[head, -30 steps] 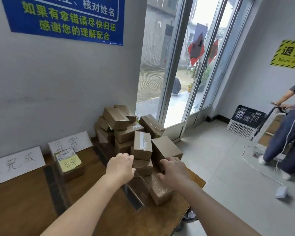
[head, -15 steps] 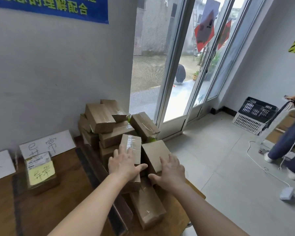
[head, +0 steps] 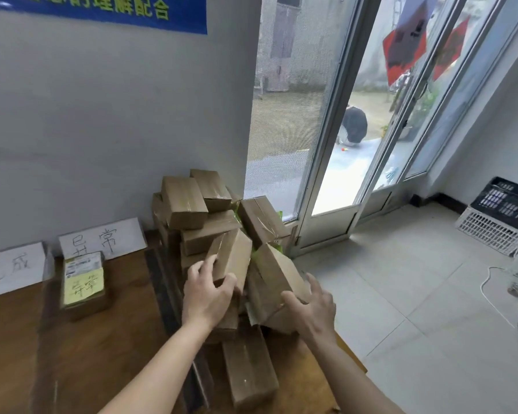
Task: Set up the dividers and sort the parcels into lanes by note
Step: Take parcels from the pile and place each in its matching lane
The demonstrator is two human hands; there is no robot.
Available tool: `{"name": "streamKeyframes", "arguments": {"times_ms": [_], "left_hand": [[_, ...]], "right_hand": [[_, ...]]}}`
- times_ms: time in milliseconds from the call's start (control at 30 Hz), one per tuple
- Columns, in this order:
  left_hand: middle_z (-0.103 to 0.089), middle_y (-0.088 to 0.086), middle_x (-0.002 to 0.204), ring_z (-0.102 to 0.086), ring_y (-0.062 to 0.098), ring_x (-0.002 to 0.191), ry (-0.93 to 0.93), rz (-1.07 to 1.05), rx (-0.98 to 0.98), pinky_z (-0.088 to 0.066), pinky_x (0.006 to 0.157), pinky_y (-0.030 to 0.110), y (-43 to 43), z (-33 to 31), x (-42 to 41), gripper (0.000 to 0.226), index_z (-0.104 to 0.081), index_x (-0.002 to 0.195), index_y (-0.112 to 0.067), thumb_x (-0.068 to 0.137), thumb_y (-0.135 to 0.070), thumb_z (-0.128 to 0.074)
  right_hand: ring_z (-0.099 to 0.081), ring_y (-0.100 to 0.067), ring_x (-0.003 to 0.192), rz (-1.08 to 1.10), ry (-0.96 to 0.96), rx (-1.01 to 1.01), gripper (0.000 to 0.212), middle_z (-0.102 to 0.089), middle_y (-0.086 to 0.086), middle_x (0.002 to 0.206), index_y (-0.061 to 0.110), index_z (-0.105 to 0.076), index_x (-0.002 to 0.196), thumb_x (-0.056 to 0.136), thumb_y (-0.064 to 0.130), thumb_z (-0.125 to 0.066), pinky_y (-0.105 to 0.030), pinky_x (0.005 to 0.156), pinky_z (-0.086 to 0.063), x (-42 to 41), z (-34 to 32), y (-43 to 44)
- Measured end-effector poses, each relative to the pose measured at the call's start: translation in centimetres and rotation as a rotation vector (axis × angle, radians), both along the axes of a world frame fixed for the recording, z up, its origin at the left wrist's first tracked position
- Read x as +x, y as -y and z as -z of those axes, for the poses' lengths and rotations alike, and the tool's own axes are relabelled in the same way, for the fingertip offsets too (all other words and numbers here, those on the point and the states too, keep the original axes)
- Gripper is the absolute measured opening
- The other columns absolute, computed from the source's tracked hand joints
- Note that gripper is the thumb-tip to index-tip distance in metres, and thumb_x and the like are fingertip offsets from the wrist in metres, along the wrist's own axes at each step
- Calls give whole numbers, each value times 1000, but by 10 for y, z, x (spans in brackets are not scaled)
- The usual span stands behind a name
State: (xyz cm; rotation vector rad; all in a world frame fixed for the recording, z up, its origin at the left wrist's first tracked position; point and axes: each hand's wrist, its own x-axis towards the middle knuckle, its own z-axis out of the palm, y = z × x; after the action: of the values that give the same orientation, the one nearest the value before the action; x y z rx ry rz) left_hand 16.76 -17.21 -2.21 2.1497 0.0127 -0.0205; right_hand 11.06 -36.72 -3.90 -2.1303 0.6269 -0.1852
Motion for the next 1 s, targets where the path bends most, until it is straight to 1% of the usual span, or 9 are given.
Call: {"name": "streamKeyframes", "arguments": {"times_ms": [133,233,367,467,567,633,767,867,1000], "left_hand": [[-37,4,141,-44,20,118,-162,-104,-423,-42,97,39,0,2,-15,64,-41,143,-31,84,-53,-51],[-41,4,141,-47,22,120,-225,-127,-463,-41,106,47,1,10,-27,63,-43,142,-34,84,-54,-51],[-42,2,138,-47,22,121,-254,-120,-470,-43,105,50,3,5,-33,74,-42,143,-34,73,-59,-45],[-40,3,139,-45,22,121,-259,-118,-459,-42,104,45,6,3,-35,69,-40,145,-32,80,-58,-47],[-43,2,136,-47,21,118,-275,-113,-483,-44,100,44,5,3,-35,70,-40,143,-35,77,-59,-46],[-50,3,132,-51,20,113,-281,-105,-554,-49,92,40,2,2,-35,68,-46,138,-35,74,-58,-46],[-61,15,118,-58,28,108,-283,-140,-870,-54,74,39,-6,-3,-38,38,-58,123,-24,91,-43,-48],[-64,21,121,-59,34,113,-298,-123,-1159,-49,92,53,-14,-9,-46,36,-58,127,-15,97,-28,-42],[-62,22,128,-56,42,121,-323,-26,-1381,-34,107,65,-25,-10,-56,49,-50,137,-13,90,-24,-41]], "right_hand": [[-52,-18,114,9,61,313,85,-53,-2,128,38,-47,137,60,72,-49,-48,97,-50,-4,0,4],[-54,-14,117,-129,-14,201,85,-57,8,128,41,-43,138,63,80,-55,-44,97,-52,-8,7,2],[-47,-14,122,-158,10,-12,84,-43,4,135,37,-24,150,80,64,-61,-42,99,-51,-10,11,-5],[-36,-19,134,-201,-50,-354,108,-32,1,145,34,-21,149,61,90,-49,-43,106,-44,-8,8,-15],[-33,-21,134,-231,-133,-506,111,-31,-2,145,28,-17,148,62,83,-60,-39,105,-43,-4,6,-21],[-40,-19,122,-190,-82,-401,97,-39,-2,134,26,-23,146,70,69,-65,-35,97,-48,-2,5,-18],[-50,-17,106,-76,30,183,93,-46,-1,122,28,-39,140,57,63,-64,-35,79,-54,-5,-5,-3],[-57,-22,103,-56,127,594,85,-57,-7,118,25,-46,130,53,53,-66,-31,68,-51,-12,-11,4],[-58,-23,97,-87,199,787,73,-62,-11,109,23,-50,125,58,47,-64,-33,68,-51,-19,-18,4]]}}
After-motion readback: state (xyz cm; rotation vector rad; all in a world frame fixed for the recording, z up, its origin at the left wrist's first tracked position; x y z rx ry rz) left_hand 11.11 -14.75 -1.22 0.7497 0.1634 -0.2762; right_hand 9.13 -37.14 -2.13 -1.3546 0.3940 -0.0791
